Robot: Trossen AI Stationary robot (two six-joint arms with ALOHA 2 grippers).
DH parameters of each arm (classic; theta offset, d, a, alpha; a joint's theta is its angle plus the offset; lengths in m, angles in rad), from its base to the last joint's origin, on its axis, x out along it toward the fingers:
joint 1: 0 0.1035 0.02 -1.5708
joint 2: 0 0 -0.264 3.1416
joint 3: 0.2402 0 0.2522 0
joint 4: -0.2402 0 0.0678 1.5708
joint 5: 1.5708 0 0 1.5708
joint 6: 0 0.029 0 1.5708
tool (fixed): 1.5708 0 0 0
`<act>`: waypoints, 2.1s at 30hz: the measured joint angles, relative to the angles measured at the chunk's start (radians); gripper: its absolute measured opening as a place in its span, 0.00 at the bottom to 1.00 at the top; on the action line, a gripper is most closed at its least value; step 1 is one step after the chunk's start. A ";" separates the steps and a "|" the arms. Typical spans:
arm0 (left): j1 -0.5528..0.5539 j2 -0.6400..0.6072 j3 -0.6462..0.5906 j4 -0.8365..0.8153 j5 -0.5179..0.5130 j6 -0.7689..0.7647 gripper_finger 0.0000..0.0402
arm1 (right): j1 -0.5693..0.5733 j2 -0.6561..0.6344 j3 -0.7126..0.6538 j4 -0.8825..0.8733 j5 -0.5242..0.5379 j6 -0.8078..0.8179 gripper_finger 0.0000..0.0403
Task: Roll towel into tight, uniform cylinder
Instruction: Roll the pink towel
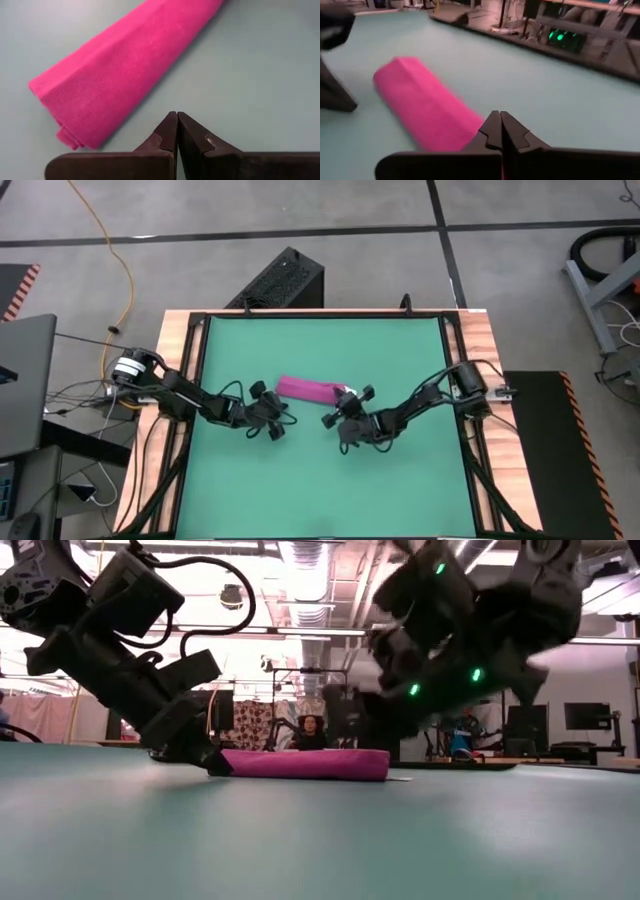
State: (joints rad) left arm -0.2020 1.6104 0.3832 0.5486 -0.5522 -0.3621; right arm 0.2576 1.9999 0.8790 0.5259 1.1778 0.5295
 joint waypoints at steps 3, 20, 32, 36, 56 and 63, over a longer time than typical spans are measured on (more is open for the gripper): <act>0.000 0.000 0.000 0.008 0.017 -0.010 0.00 | -0.006 0.084 0.024 0.001 -0.037 0.071 0.02; 0.061 -0.071 0.103 0.099 -0.066 0.372 0.00 | -0.026 0.136 0.041 -0.151 -0.093 0.206 0.02; 0.275 0.026 0.041 0.077 0.135 0.243 0.00 | -0.024 0.123 0.041 -0.175 -0.112 0.177 0.02; 0.259 0.081 0.043 0.088 0.155 0.192 0.00 | -0.024 0.123 0.041 -0.187 -0.115 0.177 0.02; 0.126 0.090 0.044 0.014 0.147 0.066 0.00 | -0.051 0.102 0.041 -0.356 -0.231 0.237 0.02; 0.127 0.060 0.081 0.014 0.164 0.099 0.00 | -0.038 0.006 0.034 -0.371 -0.206 0.137 0.02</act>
State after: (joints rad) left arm -0.0750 1.6700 0.4644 0.5622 -0.3882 -0.2631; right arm 0.2195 2.0062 0.9128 0.1550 0.9717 0.6667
